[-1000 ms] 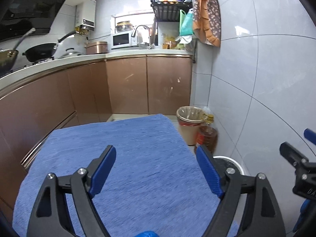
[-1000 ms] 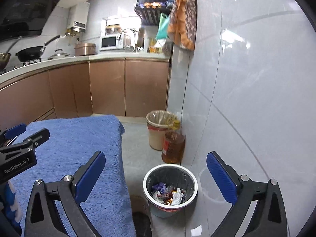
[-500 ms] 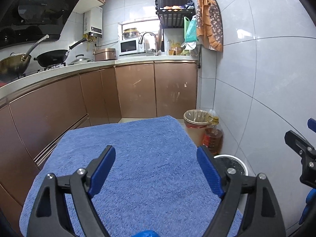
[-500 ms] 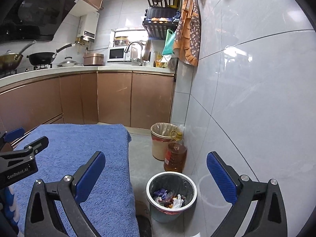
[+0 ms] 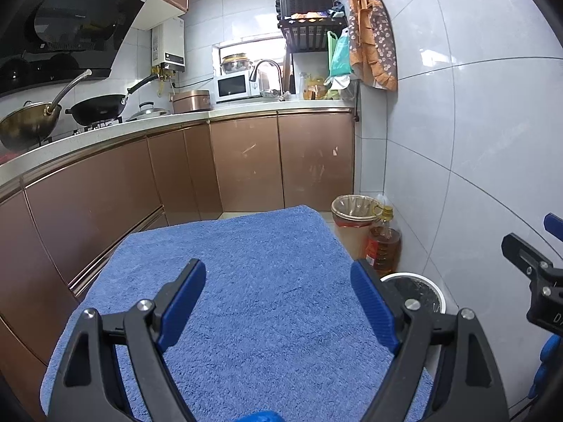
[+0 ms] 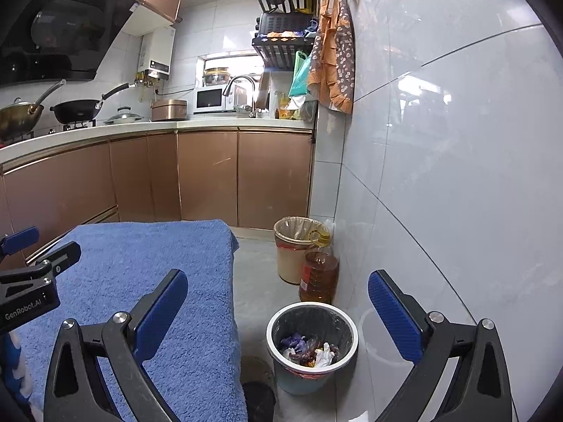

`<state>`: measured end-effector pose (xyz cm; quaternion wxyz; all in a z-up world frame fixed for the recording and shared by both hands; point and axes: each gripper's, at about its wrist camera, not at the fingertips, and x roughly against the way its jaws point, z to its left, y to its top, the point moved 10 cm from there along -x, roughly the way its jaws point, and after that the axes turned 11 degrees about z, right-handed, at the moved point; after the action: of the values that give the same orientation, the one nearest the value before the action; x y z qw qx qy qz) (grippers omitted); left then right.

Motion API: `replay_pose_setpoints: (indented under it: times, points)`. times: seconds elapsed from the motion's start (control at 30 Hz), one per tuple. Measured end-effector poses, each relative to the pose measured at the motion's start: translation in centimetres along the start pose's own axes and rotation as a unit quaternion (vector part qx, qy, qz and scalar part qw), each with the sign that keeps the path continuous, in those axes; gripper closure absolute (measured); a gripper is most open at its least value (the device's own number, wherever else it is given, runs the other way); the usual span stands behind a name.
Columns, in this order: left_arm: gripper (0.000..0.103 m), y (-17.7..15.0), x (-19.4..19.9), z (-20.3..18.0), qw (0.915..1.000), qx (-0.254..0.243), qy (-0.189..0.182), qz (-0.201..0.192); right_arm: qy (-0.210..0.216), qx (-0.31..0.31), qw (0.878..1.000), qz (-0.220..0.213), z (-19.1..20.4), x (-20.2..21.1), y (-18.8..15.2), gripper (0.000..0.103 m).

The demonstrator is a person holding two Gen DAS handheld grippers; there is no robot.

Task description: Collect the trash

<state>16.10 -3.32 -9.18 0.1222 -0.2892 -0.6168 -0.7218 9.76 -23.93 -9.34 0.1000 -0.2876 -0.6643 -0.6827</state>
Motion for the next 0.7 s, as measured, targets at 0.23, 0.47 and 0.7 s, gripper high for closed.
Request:
replay_pose_setpoints:
  times: [0.23, 0.47, 0.7]
  points:
    - [0.019, -0.2, 0.1, -0.6, 0.9999, -0.005, 0.011, 0.002, 0.003, -0.008, 1.000, 0.006, -0.6, -0.5, -0.6, 0.000]
    - [0.019, -0.3, 0.2, -1.2, 0.9997, -0.014, 0.018, 0.001, 0.008, -0.009, 1.000, 0.010, -0.7, -0.7, -0.9, 0.000]
    - [0.019, -0.3, 0.4, -0.9, 0.9995, -0.015, 0.027, -0.002, 0.012, -0.009, 1.000, 0.012, -0.8, -0.9, -0.9, 0.000]
